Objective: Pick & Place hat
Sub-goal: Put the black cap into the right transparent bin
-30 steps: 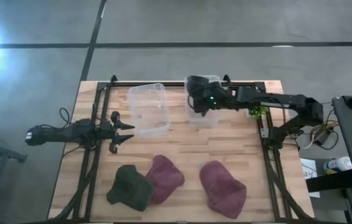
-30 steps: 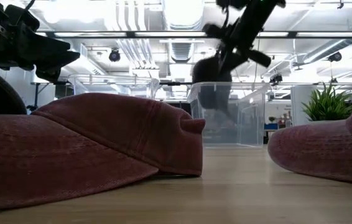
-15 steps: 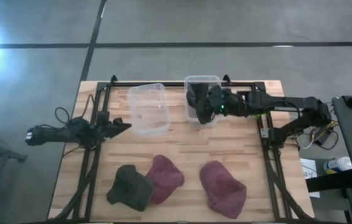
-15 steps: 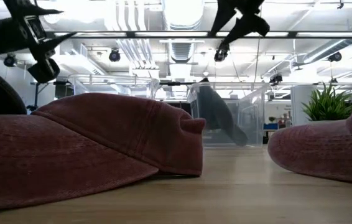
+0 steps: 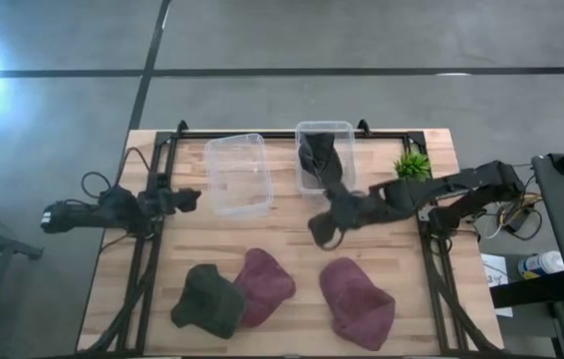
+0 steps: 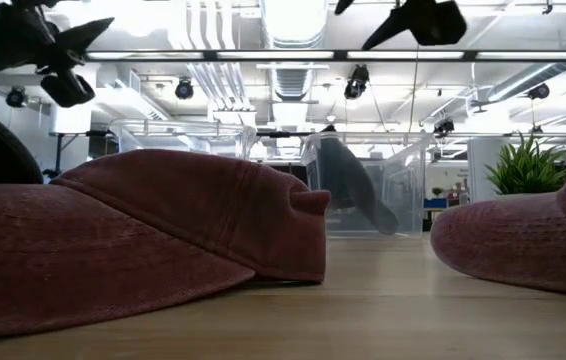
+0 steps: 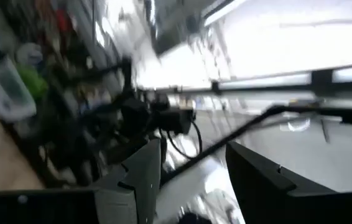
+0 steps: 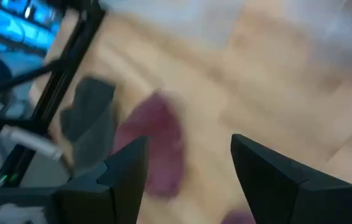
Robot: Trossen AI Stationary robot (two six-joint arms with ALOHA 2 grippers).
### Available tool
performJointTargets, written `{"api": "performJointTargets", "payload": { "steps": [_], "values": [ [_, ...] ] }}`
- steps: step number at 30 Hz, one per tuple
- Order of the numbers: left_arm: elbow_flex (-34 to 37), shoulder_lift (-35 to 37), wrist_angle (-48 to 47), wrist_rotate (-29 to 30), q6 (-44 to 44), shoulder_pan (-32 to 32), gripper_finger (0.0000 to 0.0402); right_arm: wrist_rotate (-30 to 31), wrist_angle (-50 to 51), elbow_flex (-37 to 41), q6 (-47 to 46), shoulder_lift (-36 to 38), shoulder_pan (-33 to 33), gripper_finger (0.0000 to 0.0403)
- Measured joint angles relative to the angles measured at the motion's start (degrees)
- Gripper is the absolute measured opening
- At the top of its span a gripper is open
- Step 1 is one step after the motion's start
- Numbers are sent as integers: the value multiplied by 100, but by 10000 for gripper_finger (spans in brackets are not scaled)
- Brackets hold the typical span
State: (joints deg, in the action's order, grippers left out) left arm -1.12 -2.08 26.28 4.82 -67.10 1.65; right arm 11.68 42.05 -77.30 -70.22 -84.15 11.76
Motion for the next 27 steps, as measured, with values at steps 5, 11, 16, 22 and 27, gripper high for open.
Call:
{"api": "performJointTargets", "payload": {
  "steps": [5, 11, 16, 22, 27],
  "values": [
    [-618, -450, -1325, -723, -309, 387, 175, -344, -859, 5, -643, -488, 388, 224],
    [-2015, -1700, -4421, -1133, 270, 1572, 162, -490, -1918, 6, -1285, -1309, 690, 224],
    [-2829, -2812, -6258, -219, 669, 3031, 150, -538, -2668, -15, -1752, -1830, 800, 224],
    [-2995, -4036, -6050, 939, -118, 4843, 139, -557, -3527, -19, -2098, -2204, 961, 224],
    [-2965, -5018, -5387, 1290, -873, 5811, 130, -676, -4158, -52, -2242, -2461, 1093, 224]
  ]
}}
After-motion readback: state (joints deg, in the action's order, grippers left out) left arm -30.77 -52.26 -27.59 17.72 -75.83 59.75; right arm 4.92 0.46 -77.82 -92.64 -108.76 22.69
